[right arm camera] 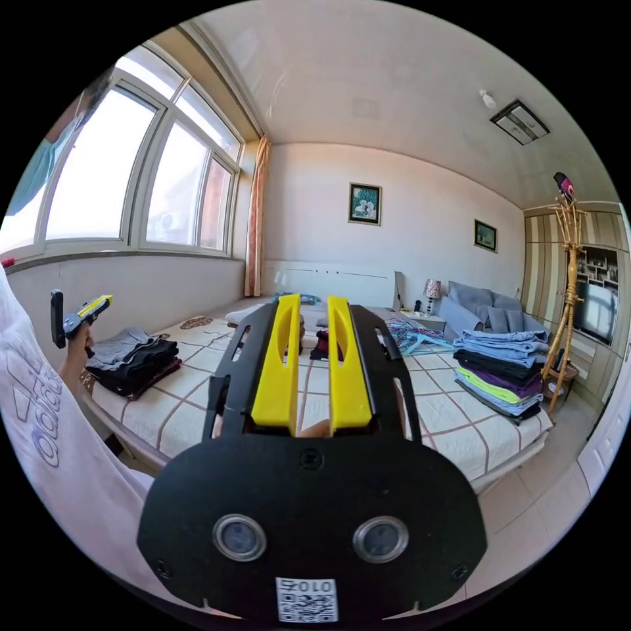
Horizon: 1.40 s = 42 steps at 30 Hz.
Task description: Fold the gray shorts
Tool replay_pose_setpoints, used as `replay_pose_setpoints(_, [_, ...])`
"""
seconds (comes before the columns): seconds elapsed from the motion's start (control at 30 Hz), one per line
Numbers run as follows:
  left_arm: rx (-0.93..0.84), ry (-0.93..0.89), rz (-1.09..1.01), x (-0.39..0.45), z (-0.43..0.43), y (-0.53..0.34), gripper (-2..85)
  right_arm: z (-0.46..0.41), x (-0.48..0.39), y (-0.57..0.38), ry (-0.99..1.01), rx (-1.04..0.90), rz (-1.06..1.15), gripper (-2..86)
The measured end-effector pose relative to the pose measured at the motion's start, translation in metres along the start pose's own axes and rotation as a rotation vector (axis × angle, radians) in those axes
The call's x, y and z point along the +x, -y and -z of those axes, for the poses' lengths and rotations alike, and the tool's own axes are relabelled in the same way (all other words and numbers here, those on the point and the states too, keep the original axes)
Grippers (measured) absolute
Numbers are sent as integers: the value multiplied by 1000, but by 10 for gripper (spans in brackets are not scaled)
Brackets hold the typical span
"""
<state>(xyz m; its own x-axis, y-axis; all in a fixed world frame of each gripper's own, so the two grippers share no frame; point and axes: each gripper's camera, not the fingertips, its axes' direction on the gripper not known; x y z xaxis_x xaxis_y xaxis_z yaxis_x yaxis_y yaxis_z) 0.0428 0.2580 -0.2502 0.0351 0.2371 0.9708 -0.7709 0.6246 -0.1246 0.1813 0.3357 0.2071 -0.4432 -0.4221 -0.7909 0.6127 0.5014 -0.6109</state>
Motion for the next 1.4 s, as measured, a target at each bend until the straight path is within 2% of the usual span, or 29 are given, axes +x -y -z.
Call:
replay_pose_setpoints(0.1, [-205, 49, -42, -13, -29, -22, 86, 9, -4, -21, -39, -4, 26, 83])
replay_pose_setpoints(0.17, [-405, 0, -84, -15, -61, -40, 134, 14, -3, -32, -49, 3, 17, 83])
replay_pose_setpoints(0.27, [-611, -77, -89, -10, -96, -57, 163, 20, 8, -48, -25, 25, -34, 84])
replay_pose_setpoints(0.33, [-672, -68, -86, -7, -108, -60, 168, 23, 14, -57, -11, 34, -60, 83])
replay_pose_setpoints(0.4, [-659, -39, -51, -12, -112, -61, 169, 27, 17, -66, -18, 32, -64, 78])
replay_pose_setpoints(0.5, [-691, -101, 71, -40, -124, -64, 164, 30, 20, -79, -46, 24, -50, 72])
replay_pose_setpoints(0.63, [-676, -276, 198, -87, -131, -68, 154, 33, 26, -93, -52, 27, -61, 70])
replay_pose_setpoints(0.8, [-614, -310, 147, -100, -118, -60, 140, 26, 41, -111, -40, 31, -95, 67])
replay_pose_setpoints(0.9, [-545, -159, 73, -97, -110, -52, 132, 20, 45, -117, -32, 34, -89, 67])
replay_pose_setpoints(1.03, [-677, -173, -12, -82, -141, -53, 134, 13, 48, -121, -30, 18, -71, 66])
replay_pose_setpoints(1.1, [-671, -120, -43, -78, -145, -51, 134, 13, 52, -125, -45, 13, -68, 66])
replay_pose_setpoints(1.23, [-677, -107, 24, -99, -155, -47, 127, 10, 62, -131, -46, 7, -81, 66])
replay_pose_setpoints(1.4, [-725, -201, 53, -124, -165, -50, 119, 0, 74, -136, -42, 2, -95, 65])
